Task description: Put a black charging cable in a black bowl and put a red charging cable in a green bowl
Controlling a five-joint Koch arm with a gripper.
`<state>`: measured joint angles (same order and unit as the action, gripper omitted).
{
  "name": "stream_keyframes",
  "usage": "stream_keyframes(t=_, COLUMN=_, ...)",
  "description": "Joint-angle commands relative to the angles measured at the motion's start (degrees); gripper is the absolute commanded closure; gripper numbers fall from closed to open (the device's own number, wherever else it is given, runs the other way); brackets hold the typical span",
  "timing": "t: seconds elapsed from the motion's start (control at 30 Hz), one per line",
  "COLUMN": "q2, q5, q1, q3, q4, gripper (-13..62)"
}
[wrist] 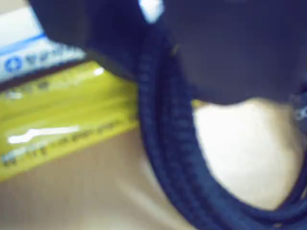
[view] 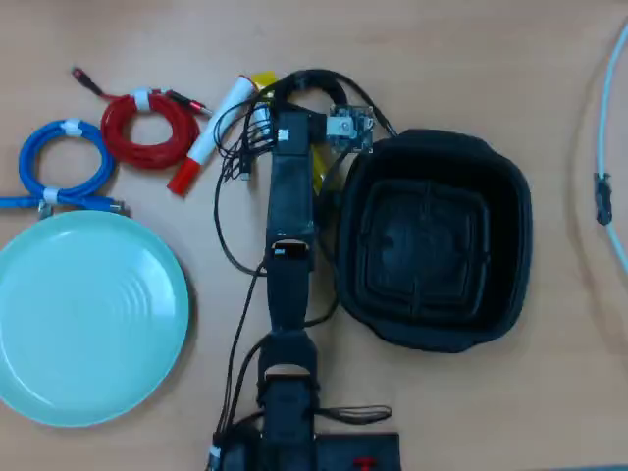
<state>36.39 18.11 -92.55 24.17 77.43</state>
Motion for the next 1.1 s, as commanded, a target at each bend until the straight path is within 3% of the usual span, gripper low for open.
stream_keyframes(t=0.0, q2=0.5, q5=-0.2, q1=-0.5, q3=-2.6, q4=-1.0, gripper=56.4)
stream_keyframes(t=0.17, q2=1.3, q5=-1.1, q1=-0.4, q3=-2.7, q4=3.3, gripper=56.4)
stream_keyframes(t=0.6, q2=28.2, q5=-6.1, q1=1.9, q3=-2.1, q4=14.4, gripper=56.3)
stream_keyframes(t=1.07, q2=42.1, q5=-10.1, q1=8.8, q3=-1.9, q4=14.9, gripper=56.3)
